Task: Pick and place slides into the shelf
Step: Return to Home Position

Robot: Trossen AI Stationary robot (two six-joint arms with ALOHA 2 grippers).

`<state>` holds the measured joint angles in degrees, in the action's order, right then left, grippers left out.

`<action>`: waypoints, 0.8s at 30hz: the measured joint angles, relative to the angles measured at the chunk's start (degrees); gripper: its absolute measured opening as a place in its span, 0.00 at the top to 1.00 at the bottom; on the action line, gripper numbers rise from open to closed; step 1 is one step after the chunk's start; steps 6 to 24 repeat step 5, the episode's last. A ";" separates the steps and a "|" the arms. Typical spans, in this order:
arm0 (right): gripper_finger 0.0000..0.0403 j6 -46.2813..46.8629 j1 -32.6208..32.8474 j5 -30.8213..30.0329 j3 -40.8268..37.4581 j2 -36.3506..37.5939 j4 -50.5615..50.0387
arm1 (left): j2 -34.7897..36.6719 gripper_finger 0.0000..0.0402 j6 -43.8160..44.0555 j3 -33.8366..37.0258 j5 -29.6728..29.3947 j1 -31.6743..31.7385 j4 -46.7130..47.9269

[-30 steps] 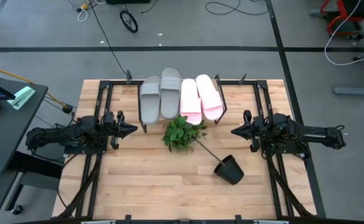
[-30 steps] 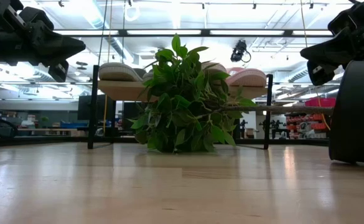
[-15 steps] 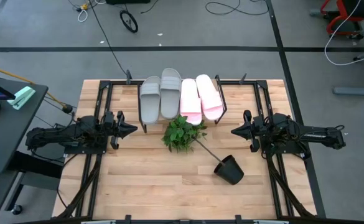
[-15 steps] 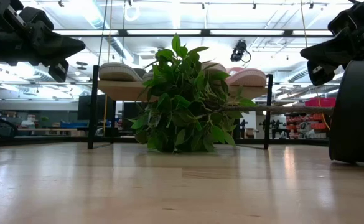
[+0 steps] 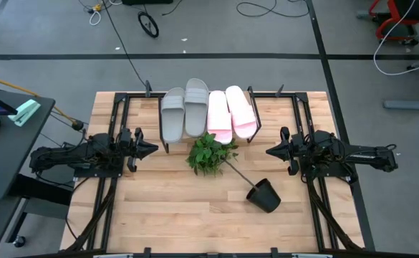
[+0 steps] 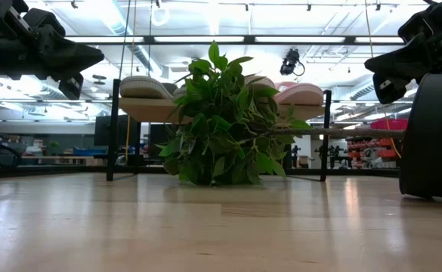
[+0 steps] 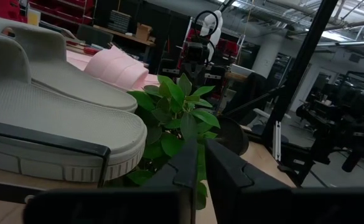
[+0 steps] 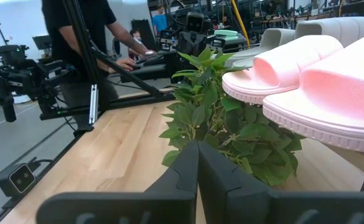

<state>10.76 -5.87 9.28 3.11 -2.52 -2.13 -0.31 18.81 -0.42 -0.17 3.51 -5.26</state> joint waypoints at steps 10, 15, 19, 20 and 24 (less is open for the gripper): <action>0.97 0.00 0.00 0.00 0.00 0.00 0.00 | 0.00 0.93 0.02 0.02 -0.01 0.00 0.00; 0.97 0.00 0.00 0.00 0.00 0.00 0.00 | 0.00 0.93 0.02 0.02 -0.01 0.00 0.00; 0.97 0.00 0.00 0.00 0.00 0.00 0.00 | 0.00 0.93 0.02 0.02 -0.01 0.00 0.00; 0.97 0.00 0.00 0.00 0.00 0.00 0.00 | 0.00 0.93 0.02 0.02 -0.01 0.00 0.00; 0.97 0.00 0.00 0.00 0.00 0.00 0.00 | 0.00 0.93 0.02 0.02 -0.01 0.00 0.00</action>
